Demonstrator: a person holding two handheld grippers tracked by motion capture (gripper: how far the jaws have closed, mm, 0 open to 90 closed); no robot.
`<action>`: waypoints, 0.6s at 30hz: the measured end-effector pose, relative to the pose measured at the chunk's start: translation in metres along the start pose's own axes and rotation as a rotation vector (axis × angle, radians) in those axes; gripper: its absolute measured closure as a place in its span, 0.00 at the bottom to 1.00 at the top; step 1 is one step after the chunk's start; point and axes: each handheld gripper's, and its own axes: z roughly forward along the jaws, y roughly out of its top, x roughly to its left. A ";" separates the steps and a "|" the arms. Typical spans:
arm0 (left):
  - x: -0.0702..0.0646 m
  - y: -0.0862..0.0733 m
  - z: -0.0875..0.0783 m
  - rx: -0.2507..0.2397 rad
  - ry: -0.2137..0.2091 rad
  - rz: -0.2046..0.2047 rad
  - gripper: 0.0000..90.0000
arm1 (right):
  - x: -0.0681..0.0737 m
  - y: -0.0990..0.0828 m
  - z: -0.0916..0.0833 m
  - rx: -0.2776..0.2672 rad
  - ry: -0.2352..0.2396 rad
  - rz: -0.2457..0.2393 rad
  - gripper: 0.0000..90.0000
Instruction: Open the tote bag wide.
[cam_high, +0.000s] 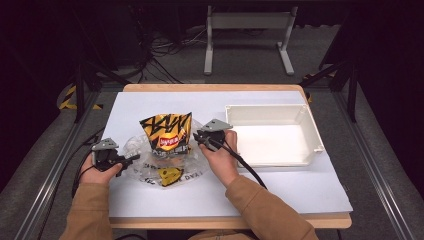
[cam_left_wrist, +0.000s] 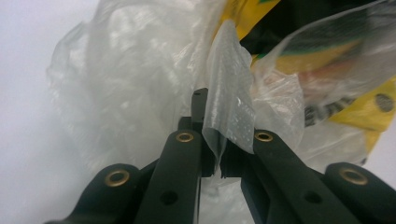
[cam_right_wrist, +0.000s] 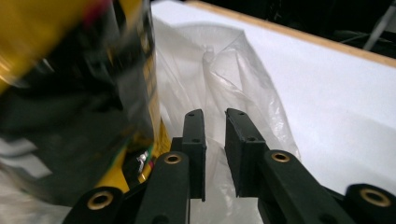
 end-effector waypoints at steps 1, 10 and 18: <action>0.002 -0.001 0.000 0.010 0.013 -0.013 0.97 | 0.002 -0.002 0.003 0.015 -0.009 -0.007 0.86; 0.013 -0.009 -0.004 0.030 0.021 -0.109 0.95 | 0.007 -0.015 0.015 0.121 -0.018 -0.006 0.83; 0.010 -0.004 -0.014 -0.082 0.046 -0.083 0.73 | 0.007 -0.013 0.006 0.124 0.015 0.008 0.74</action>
